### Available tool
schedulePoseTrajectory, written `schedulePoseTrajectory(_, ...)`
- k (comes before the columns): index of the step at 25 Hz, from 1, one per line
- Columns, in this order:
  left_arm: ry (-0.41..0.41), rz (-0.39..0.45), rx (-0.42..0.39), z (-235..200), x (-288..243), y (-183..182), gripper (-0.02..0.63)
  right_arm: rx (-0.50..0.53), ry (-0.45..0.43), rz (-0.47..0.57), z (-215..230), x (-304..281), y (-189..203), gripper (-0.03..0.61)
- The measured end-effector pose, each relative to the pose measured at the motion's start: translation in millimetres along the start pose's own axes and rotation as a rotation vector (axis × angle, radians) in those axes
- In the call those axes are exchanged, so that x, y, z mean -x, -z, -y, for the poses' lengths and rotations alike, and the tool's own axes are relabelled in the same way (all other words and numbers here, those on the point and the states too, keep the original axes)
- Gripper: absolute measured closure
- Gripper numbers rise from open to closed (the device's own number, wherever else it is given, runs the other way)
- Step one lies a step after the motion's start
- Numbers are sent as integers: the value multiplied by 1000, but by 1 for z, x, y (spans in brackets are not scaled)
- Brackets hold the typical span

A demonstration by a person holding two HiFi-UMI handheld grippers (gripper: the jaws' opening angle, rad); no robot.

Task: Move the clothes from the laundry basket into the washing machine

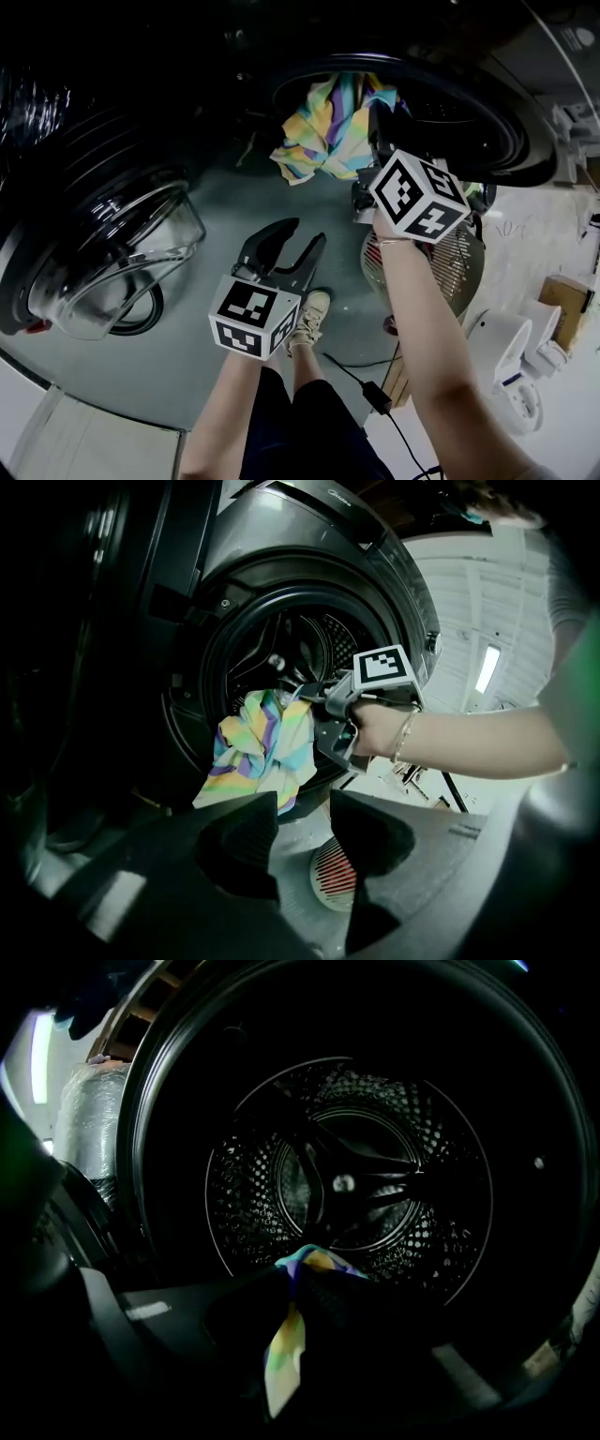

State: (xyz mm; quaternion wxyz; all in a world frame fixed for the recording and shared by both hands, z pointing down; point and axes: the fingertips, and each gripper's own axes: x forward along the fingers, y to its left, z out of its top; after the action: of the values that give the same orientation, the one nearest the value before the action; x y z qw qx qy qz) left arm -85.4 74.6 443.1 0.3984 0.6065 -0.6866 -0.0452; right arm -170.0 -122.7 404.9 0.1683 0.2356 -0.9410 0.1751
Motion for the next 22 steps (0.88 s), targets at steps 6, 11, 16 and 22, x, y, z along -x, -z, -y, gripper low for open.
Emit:
schedulePoseTrajectory(6, 5, -8, -1, -3, 2, 3, 325, -110, -120, -21, -13, -32, 5, 415)
schedulePoseTrajectory(11, -5, -15, -3, -5, 0, 7, 325, -108, -111, -150, -8, -29, 46, 191)
schedulePoseTrajectory(16, -12, -18, 11, -11, 0, 13, 325, -110, -15, -163, 15, 5, 69, 134)
schedulePoseTrajectory(22, -23, -21, 15, -19, 2, 18, 325, -225, 94, -255, 41, 30, 136, 16)
